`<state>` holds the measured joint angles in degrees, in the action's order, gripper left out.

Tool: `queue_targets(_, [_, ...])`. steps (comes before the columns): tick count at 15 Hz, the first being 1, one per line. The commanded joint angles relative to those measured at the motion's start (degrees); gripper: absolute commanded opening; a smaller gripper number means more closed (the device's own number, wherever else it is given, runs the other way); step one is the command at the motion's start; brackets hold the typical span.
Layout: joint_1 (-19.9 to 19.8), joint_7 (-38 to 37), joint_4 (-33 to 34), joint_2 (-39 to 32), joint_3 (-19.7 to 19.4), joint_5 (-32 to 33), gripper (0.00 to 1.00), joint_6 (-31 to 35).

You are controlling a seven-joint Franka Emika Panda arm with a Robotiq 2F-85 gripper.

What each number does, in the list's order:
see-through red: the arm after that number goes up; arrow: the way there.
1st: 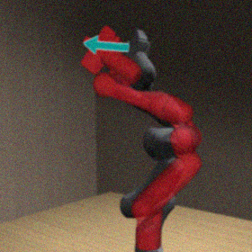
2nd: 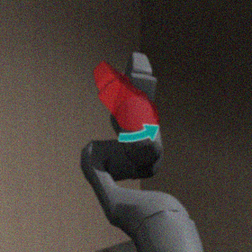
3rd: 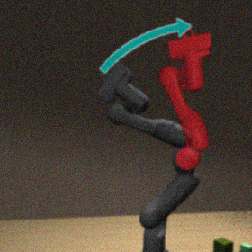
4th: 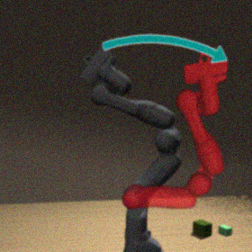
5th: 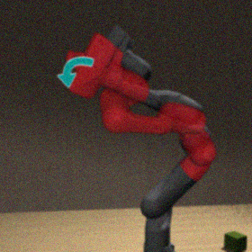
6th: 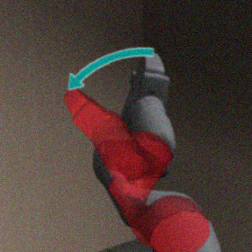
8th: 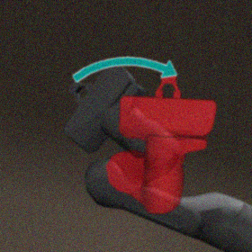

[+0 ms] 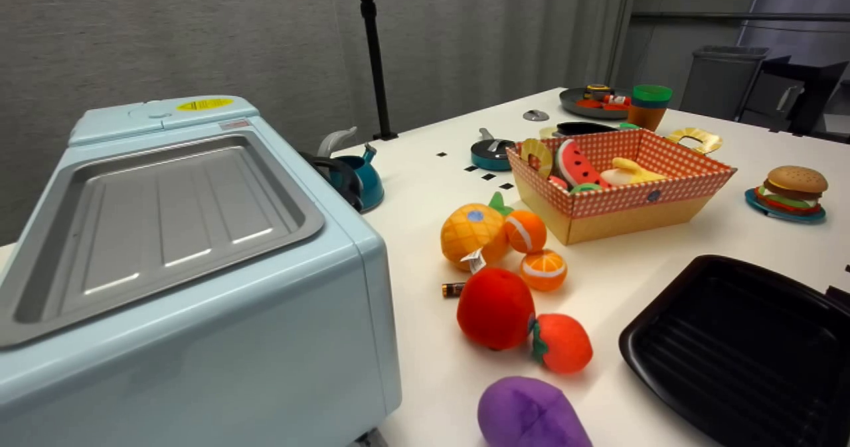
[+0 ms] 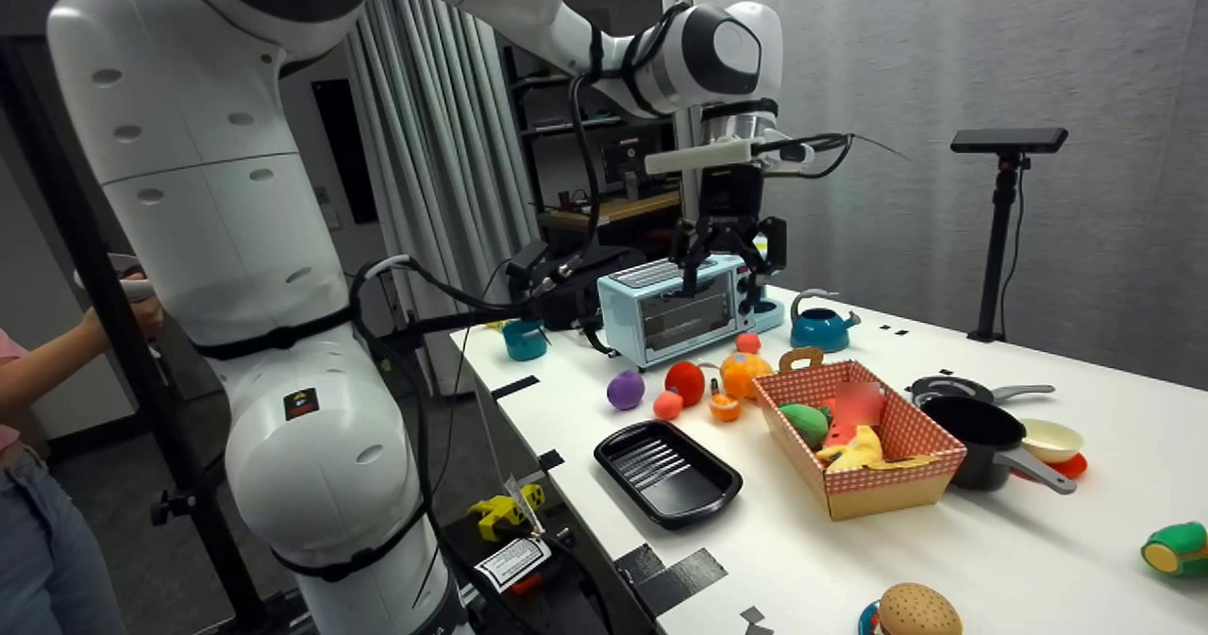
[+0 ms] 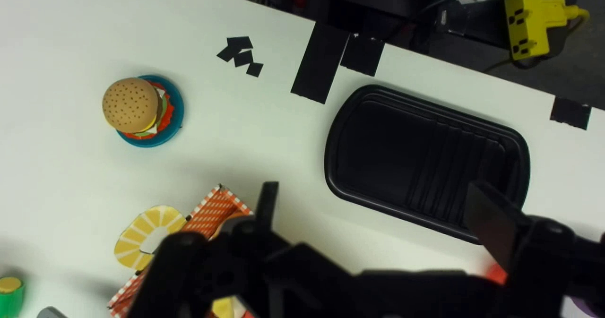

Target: Pick up the piece of orange plush toy and put it in the box

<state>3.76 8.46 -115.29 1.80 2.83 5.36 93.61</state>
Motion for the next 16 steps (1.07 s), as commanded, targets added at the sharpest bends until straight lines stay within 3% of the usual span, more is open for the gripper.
queue_targets(1, [0.6,1.4,2.6,-3.5,1.0,1.5,1.0,2.4])
queue_targets(12, [2.8,-0.2,2.5,-7.5,3.9,7.3,1.0,11.4])
queue_targets(16, [2.4,0.0,1.9,-7.4,3.7,5.6,1.0,10.2])
